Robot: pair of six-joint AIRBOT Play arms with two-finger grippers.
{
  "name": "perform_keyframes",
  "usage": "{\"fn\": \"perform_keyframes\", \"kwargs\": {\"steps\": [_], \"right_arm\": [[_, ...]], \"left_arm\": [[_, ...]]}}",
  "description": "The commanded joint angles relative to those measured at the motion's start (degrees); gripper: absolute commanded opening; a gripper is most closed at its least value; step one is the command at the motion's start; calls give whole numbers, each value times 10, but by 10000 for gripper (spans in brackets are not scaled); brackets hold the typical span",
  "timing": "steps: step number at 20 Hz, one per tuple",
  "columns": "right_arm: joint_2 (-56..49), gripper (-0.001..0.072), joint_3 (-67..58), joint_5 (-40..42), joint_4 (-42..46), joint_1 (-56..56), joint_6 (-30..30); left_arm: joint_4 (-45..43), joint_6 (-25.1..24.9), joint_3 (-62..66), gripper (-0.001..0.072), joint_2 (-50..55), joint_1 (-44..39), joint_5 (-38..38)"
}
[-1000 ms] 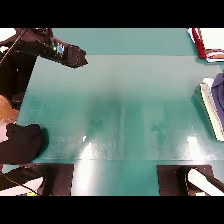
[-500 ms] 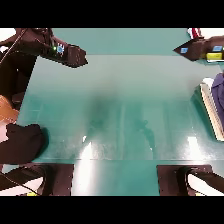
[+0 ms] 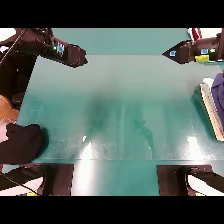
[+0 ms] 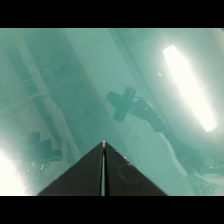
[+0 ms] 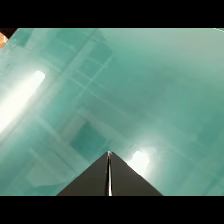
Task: Fold the shirts.
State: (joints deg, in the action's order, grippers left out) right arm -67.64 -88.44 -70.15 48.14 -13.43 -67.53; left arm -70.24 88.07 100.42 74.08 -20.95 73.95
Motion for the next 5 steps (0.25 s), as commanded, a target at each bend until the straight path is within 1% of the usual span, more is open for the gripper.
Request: {"fn": "perform_keyframes", "kwargs": {"steps": [1,5], "right_arm": [[0,20,0,-1,0,-2,0],[0,20,0,-16,0,-2,0]], "left_arm": [[0,0,0,24,0,0,0],[0,0,0,24,0,0,0]]}}
